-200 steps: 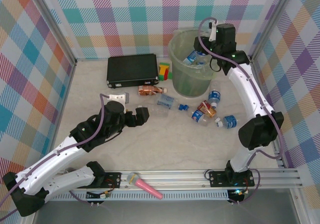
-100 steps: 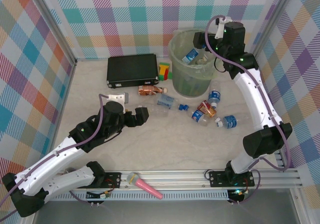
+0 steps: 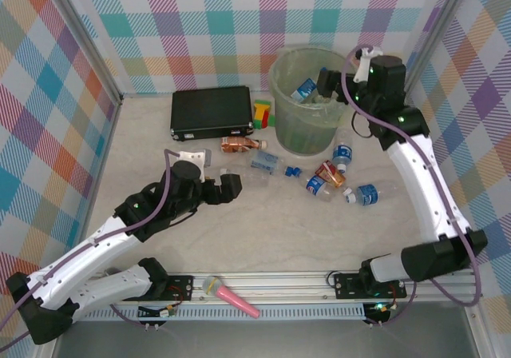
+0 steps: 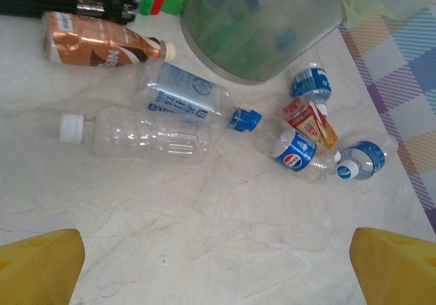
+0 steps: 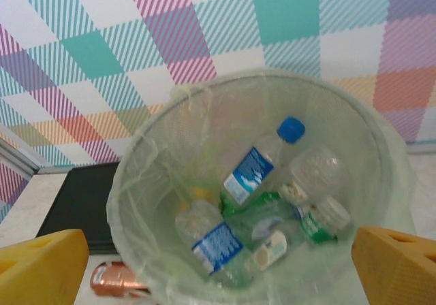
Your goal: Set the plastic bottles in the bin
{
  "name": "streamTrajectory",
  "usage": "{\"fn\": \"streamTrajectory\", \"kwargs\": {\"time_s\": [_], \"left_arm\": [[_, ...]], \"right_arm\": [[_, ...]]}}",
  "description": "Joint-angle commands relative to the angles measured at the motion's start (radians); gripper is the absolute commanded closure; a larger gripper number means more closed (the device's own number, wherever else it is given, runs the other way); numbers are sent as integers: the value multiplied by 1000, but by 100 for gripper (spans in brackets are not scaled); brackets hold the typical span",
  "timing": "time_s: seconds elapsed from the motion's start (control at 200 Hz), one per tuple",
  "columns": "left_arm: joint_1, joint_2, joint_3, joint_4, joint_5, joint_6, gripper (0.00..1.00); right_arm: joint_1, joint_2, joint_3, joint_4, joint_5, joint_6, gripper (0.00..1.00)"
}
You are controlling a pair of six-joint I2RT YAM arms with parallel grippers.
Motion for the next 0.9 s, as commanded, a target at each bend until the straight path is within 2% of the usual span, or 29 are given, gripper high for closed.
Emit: {"fn": "streamTrajectory", "kwargs": {"time_s": [0.0, 0.23, 0.385, 0.535, 0.62, 0.76, 0.895], "left_arm": [[2, 4, -20, 56, 48, 26, 0], [-1, 9, -45, 98, 79, 25, 0], [-10, 2, -63, 115, 106, 18, 0], [-37, -11, -82, 139, 137, 18, 0], [-64, -11, -85, 143, 138, 20, 0], [-108, 6, -81, 150, 141, 37, 0], [-134, 25, -82, 164, 141, 45, 0]], "right_arm": [[-5, -96, -101, -53, 17, 69, 1], [-12, -228, -294, -187, 104, 194, 1], [-70, -264, -385, -258, 85, 276, 1], [-184, -304, -495, -270, 53, 359, 0], [-257, -305, -547, -268, 13, 383, 4], [-391, -238, -592, -260, -109, 393, 11], [-490, -153, -595, -265, -146, 397, 14]]}}
